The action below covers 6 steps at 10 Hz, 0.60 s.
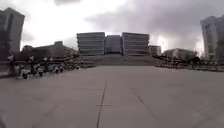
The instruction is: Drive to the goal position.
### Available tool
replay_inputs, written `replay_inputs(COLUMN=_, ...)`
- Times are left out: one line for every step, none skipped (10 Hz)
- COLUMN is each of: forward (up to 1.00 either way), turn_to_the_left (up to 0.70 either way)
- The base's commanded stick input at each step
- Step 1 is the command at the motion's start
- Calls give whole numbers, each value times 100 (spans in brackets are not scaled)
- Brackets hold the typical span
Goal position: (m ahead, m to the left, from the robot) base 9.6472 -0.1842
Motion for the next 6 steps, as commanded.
replay_inputs(forward=100, turn_to_the_left=0)
replay_inputs(forward=100, turn_to_the_left=0)
replay_inputs(forward=100, turn_to_the_left=0)
replay_inputs(forward=100, turn_to_the_left=0)
replay_inputs(forward=100, turn_to_the_left=0)
replay_inputs(forward=100, turn_to_the_left=0)
